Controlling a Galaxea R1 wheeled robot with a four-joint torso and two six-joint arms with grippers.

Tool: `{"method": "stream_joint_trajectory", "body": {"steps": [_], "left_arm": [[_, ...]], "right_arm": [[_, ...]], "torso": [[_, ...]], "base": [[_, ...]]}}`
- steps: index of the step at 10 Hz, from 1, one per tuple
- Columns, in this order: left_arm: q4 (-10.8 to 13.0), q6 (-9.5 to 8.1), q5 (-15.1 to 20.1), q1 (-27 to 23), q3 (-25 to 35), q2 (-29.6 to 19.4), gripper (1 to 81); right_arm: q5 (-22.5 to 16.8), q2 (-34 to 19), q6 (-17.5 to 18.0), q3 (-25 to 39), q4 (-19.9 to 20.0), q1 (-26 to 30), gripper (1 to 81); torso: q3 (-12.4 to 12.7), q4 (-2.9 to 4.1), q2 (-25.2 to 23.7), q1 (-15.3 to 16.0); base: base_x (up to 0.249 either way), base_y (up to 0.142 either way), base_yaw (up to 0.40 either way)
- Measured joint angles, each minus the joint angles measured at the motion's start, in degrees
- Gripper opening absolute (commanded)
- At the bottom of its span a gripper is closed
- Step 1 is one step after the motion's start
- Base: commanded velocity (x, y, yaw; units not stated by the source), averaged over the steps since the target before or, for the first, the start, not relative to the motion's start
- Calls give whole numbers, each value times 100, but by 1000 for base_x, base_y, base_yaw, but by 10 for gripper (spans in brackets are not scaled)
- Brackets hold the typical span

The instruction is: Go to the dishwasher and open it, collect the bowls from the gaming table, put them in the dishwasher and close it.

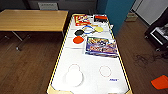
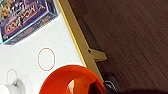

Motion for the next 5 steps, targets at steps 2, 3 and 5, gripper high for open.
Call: {"method": "stream_joint_trajectory", "body": {"steps": [2,3,5], "left_arm": [[1,0,2,-17,0,0,811],[1,0,2,-33,0,0,811],[4,2,2,-35,0,2,811]], "right_arm": [[-258,-455,-483,549,118,-44,10],[-383,-767,-820,667,265,-156,10],[-443,-1211,-1397,789,549,-529,10]], "torso": [[0,0,0,2],[0,0,0,0],[0,0,0,0]], "base": [[0,0,0],[0,0,0],[0,0,0]]}}
